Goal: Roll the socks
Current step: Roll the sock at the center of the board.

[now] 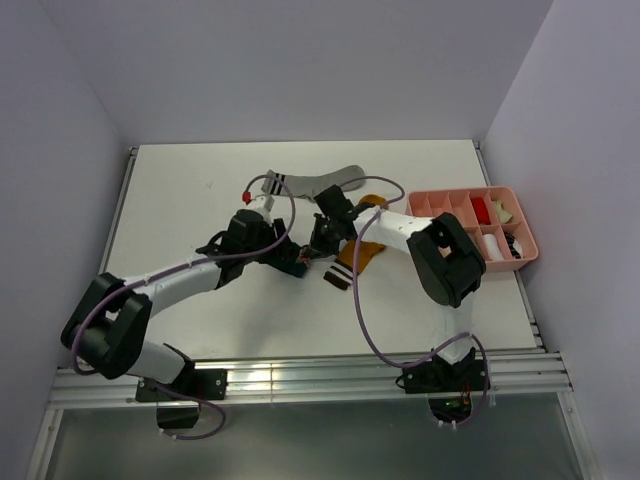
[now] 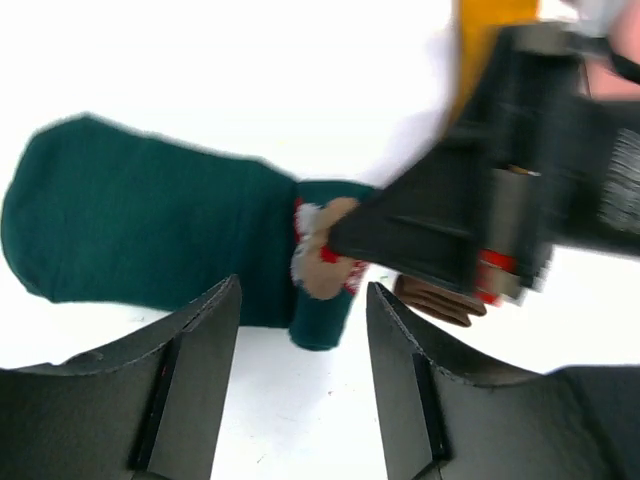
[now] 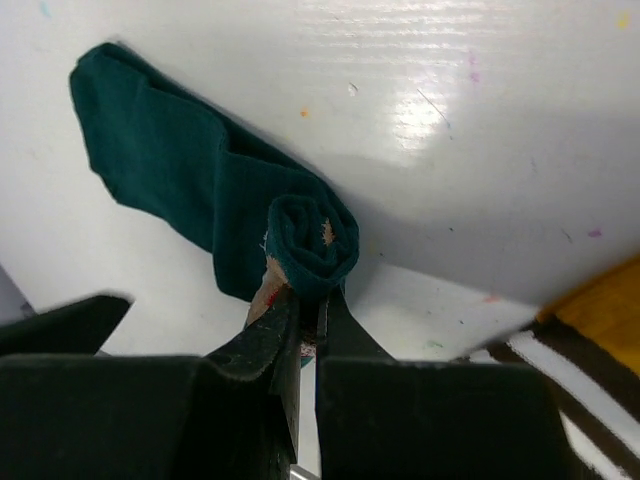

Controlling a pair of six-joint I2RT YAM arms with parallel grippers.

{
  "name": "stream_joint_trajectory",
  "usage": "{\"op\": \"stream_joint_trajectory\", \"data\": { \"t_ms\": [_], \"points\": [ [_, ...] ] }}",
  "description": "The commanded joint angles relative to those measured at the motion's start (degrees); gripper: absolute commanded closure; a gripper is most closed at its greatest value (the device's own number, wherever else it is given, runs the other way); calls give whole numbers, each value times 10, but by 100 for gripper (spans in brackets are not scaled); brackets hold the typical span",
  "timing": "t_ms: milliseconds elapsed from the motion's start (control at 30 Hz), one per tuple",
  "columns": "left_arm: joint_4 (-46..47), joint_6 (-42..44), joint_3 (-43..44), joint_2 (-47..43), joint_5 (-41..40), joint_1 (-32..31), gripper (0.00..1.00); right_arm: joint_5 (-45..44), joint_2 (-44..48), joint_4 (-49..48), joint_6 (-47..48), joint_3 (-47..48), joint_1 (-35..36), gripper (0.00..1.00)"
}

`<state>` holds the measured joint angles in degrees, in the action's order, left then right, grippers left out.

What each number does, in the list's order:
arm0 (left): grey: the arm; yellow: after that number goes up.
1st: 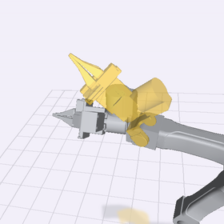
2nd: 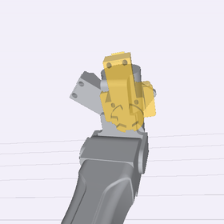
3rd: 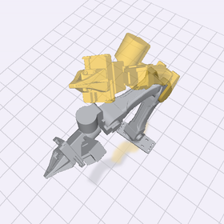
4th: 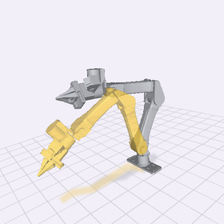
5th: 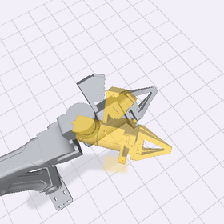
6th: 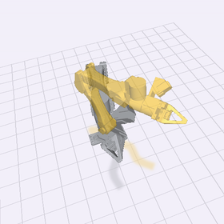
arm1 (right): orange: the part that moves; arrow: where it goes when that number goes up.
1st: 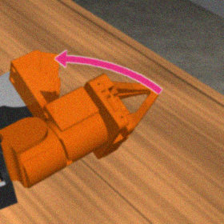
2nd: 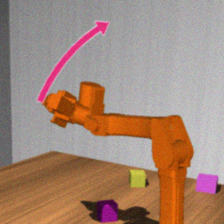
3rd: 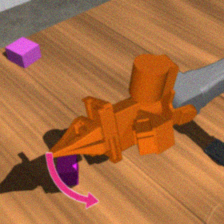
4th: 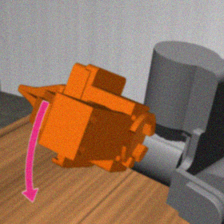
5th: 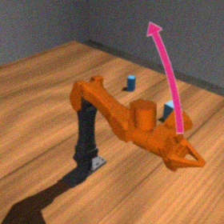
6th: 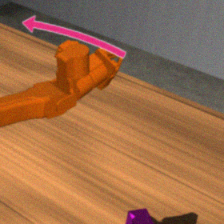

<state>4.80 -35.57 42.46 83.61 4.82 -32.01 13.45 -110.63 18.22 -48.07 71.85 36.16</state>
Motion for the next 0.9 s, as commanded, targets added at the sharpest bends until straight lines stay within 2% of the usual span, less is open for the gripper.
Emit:
{"op": "stream_joint_trajectory", "data": {
  "t_ms": [0, 100, 267, 867],
  "points": [
    [6, 78, -6, -42, -145, -58, 42, -31, -18, 102, 17, 50, 10, 100],
    [15, 108, -7, -38, -186, -110, 40, -32, -29, 132, 14, 65, 11, 100],
    [36, 142, 3, 13, -246, -175, 43, -24, -38, 144, 11, 75, 12, 100],
    [51, 191, 39, 153, -351, -262, 50, -3, -55, 142, 19, 74, 12, 100]
  ]
}}
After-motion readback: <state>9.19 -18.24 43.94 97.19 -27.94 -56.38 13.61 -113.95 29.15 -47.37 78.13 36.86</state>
